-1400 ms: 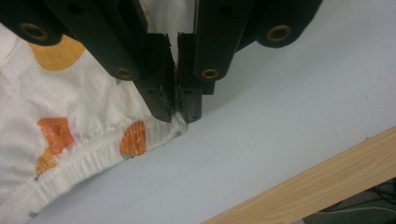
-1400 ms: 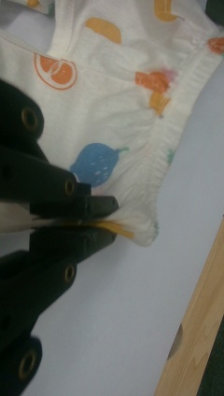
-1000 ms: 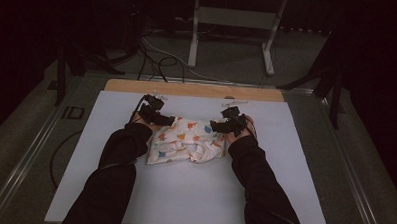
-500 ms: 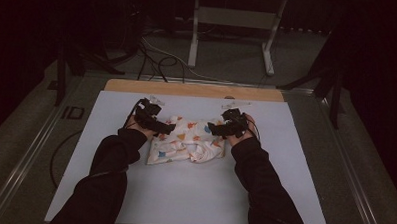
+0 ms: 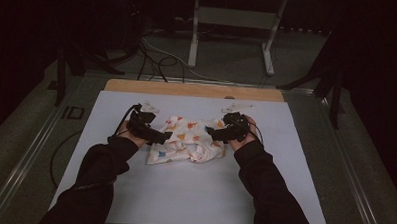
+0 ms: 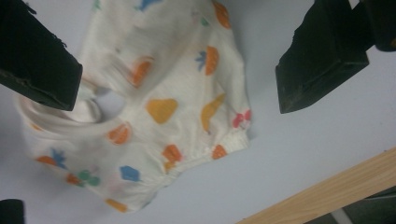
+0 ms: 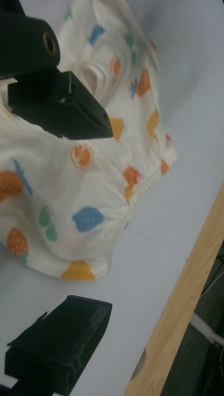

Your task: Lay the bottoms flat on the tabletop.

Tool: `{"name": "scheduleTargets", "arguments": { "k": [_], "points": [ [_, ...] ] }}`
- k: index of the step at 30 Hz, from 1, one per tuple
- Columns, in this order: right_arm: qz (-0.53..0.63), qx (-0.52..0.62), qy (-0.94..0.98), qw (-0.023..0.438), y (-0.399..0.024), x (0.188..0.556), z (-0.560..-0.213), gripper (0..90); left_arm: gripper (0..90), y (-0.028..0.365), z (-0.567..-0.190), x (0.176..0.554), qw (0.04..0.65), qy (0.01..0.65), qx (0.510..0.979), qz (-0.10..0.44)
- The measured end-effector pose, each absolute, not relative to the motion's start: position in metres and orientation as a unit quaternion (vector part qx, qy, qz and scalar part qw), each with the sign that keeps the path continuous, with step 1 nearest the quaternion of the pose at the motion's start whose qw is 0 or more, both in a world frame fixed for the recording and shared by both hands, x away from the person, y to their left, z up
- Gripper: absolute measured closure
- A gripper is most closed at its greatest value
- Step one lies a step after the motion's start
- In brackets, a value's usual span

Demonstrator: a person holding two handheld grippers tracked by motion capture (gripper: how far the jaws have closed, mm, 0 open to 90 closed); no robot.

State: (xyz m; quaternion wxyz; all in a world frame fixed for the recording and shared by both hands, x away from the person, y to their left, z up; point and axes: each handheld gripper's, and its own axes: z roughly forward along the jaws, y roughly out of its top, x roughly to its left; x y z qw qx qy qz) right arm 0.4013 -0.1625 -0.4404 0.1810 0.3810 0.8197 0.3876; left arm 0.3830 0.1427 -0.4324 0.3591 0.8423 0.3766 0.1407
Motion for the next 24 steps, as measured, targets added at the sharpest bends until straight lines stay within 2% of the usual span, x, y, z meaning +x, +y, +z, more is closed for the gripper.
{"name": "scheduleTargets", "arguments": {
  "k": [10, 17, 24],
  "points": [
    [0.411, 0.336, 0.83, 0.169, -0.153, 0.372, -0.428, 14.2, 1.9, 0.148, -0.426, 0.345, 0.383, 0.346, 0.845, 0.141],
    [0.425, 0.298, 0.844, 0.133, -0.142, 0.35, -0.43, 15.2, 2.5, 0.155, -0.435, 0.32, 0.392, 0.333, 0.848, 0.129],
    [0.431, 0.264, 0.858, 0.089, -0.118, 0.335, -0.445, 15.1, 13.0, 0.164, -0.457, 0.296, 0.387, 0.324, 0.854, 0.126]
  ]
}}
